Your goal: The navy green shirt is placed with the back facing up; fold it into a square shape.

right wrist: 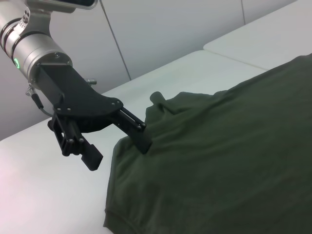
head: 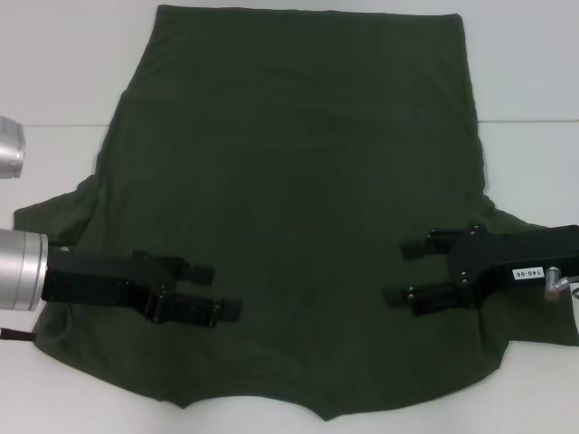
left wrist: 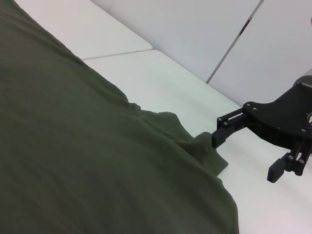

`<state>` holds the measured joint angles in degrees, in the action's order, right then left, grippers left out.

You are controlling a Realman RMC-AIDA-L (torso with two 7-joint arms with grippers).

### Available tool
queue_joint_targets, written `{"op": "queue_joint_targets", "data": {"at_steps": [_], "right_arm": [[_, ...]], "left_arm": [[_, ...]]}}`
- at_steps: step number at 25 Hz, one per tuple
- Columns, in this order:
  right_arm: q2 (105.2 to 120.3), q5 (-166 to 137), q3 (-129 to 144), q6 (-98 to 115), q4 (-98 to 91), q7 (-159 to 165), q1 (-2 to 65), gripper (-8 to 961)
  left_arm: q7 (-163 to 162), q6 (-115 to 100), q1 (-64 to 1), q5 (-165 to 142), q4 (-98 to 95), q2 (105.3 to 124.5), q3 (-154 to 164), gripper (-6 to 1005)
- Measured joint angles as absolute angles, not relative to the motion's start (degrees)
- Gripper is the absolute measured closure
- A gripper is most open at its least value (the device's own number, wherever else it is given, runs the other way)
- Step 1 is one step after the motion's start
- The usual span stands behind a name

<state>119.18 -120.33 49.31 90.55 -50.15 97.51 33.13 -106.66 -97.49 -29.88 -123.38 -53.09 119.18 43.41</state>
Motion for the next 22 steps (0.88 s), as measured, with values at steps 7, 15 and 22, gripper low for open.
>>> {"op": "queue_joint_targets", "data": {"at_steps": [7,15,22], "right_arm": [[119.18,-120.33,49.23,90.49,-50.19,97.55,33.14,12],[119.19,-120.21,48.78,90.3,-50.06,97.84,33.14,13],[118.63,-119.87,40.63,83.26,-49.94,111.51,33.8,13]], "left_arm": [[-106.92,-96.96,-29.97,-123.26,-53.08,119.18,43.16,85],[-108.25,-95.59,-29.97,-123.07,-53.06,119.27,42.11,103],[-128.75,-83.96,-29.55,-123.0,-52.5,117.03,31.23,119]]}}
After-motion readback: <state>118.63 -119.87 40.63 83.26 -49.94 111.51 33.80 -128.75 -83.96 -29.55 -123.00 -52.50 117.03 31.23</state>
